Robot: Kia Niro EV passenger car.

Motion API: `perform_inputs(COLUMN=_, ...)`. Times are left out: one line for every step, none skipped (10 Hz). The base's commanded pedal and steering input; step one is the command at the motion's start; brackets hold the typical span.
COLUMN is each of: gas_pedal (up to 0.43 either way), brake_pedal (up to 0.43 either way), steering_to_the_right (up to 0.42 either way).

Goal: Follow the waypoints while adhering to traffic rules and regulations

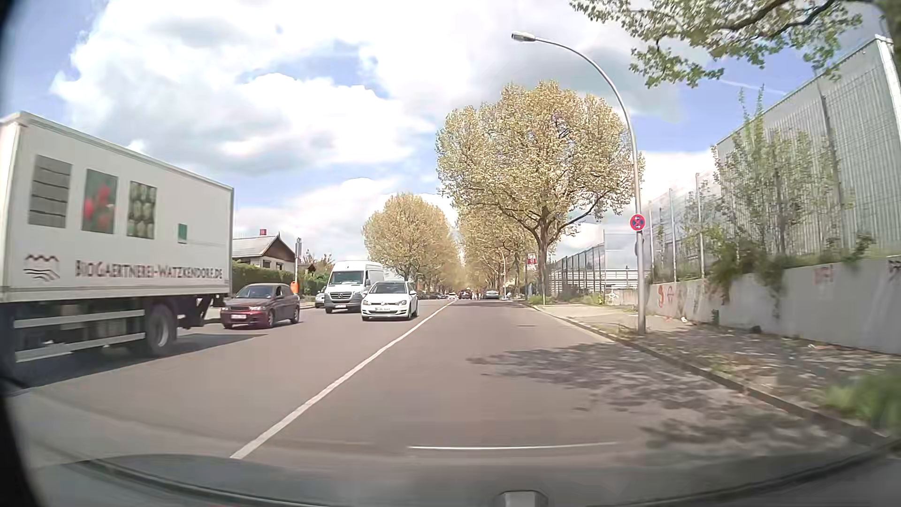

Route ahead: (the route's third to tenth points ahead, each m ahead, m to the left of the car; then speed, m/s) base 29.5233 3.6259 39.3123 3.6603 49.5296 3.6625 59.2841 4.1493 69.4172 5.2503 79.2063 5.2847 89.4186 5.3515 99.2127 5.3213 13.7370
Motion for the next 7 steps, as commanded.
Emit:
perform_inputs(gas_pedal=0.000, brake_pedal=0.024, steering_to_the_right=-0.001)
perform_inputs(gas_pedal=0.000, brake_pedal=0.024, steering_to_the_right=0.000)
perform_inputs(gas_pedal=0.028, brake_pedal=0.024, steering_to_the_right=-0.001)
perform_inputs(gas_pedal=0.079, brake_pedal=0.024, steering_to_the_right=-0.001)
perform_inputs(gas_pedal=0.098, brake_pedal=0.024, steering_to_the_right=-0.001)
perform_inputs(gas_pedal=0.098, brake_pedal=0.024, steering_to_the_right=-0.001)
perform_inputs(gas_pedal=0.098, brake_pedal=0.024, steering_to_the_right=-0.001)
